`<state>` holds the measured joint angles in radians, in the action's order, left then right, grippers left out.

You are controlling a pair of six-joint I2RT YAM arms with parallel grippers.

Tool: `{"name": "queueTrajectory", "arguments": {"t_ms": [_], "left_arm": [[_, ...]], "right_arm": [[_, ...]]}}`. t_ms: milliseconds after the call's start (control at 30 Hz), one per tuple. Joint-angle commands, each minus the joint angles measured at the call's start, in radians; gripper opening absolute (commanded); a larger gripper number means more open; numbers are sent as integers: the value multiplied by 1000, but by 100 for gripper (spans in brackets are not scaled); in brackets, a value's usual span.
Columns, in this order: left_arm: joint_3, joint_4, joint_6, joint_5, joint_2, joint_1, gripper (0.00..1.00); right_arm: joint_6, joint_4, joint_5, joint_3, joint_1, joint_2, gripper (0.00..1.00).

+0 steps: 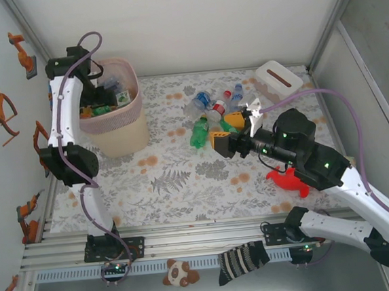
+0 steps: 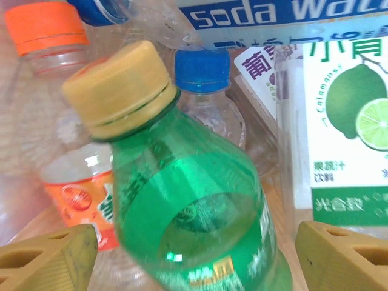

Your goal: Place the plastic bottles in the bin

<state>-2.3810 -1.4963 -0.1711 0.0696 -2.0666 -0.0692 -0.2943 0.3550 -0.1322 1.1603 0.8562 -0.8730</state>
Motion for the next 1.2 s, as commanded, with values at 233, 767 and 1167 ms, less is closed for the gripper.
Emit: {"name": "queueTrajectory", "arguments": {"t_ms": [233, 767, 1167], "left_arm": [[-45, 8, -25, -40, 120, 5, 86], [242, 330, -98, -287, 439, -57, 84], [818, 804, -235, -484, 817, -148, 83]], "right_arm": [[26, 87, 146, 72, 6, -22, 78], [6, 337, 272, 156, -137, -256, 76], [-58, 355, 223, 153, -252, -471, 69]]}}
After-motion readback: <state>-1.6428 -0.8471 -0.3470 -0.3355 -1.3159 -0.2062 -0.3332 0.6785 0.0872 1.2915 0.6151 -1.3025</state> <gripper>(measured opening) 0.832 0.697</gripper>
